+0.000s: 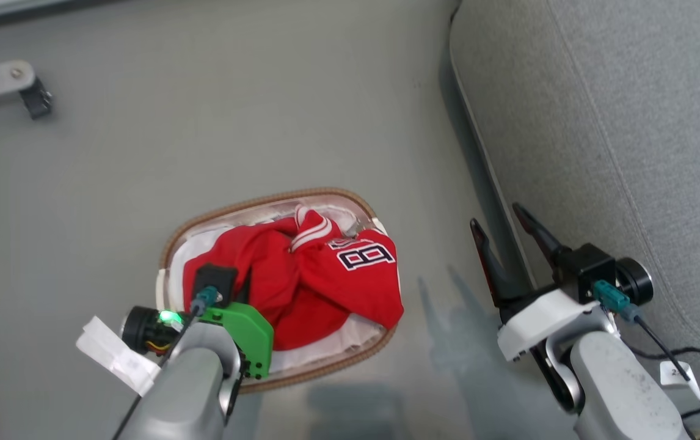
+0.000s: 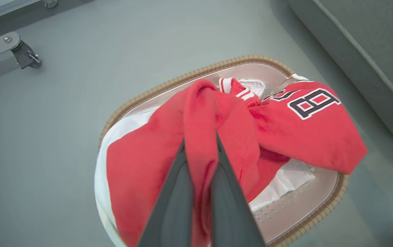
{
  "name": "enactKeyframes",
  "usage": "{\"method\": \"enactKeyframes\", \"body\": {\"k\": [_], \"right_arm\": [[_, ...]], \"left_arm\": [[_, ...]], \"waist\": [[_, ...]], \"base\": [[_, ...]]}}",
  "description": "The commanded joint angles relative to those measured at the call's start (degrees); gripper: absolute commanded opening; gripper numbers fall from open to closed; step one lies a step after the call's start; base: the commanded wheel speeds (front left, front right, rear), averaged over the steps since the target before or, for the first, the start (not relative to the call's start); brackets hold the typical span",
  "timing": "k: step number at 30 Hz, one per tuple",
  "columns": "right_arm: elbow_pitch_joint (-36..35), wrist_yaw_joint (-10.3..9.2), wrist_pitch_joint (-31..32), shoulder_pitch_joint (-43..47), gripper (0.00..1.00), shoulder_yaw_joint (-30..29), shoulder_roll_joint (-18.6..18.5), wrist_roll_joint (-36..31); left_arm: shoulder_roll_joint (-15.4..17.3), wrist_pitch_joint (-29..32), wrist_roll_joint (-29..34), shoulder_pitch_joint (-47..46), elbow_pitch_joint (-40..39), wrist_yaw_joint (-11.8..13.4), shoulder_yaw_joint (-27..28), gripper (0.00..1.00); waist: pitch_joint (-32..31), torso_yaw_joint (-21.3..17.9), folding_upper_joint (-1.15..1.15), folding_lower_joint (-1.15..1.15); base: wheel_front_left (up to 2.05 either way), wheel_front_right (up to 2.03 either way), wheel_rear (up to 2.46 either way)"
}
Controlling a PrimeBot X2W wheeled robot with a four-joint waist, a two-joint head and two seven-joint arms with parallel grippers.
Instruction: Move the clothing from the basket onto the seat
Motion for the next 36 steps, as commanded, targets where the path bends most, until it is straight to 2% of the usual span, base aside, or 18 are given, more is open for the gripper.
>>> {"method": "enactKeyframes", "body": {"k": [1, 16, 23, 29, 36], "right_arm": [[0.36, -0.04, -0.12, 1.81, 1.00, -0.27, -0.43, -0.06], [-0.47, -0.04, -0.12, 11.03, 1.00, -0.02, 0.23, -0.43], [-0.92, -0.04, -0.12, 13.47, 1.00, 0.57, -0.15, -0.14], [-0.92, -0.04, -0.12, 14.76, 1.00, 1.01, -0.52, -0.11], [-0.73, -0.04, -0.12, 15.40, 1.00, 0.87, -0.19, 0.32]], "left_arm": [[0.07, -0.21, -0.30, 2.70, -1.85, 0.63, -0.19, 0.00], [0.31, -0.18, 4.20, 16.23, -21.91, -0.07, 6.51, 0.00], [0.56, -0.17, 7.24, 18.36, -29.23, -0.64, 8.27, 0.00], [0.30, -0.18, 7.02, 18.48, -34.23, -2.35, 8.99, 0.00], [0.11, -0.18, 6.64, 16.26, -38.90, -2.94, 8.71, 0.00]], "waist": [[-7.53, 3.98, 0.00, 0.00], [-22.28, 6.31, 0.00, 0.00], [-24.75, 6.93, 0.00, 0.00], [-26.39, 7.39, 0.00, 0.00], [-27.25, 7.29, 0.00, 0.00]], "base": [[0.00, 0.00, 0.00], [0.00, 0.00, 0.00], [0.00, 0.00, 0.00], [0.00, 0.00, 0.00], [0.00, 0.00, 0.00]]}}
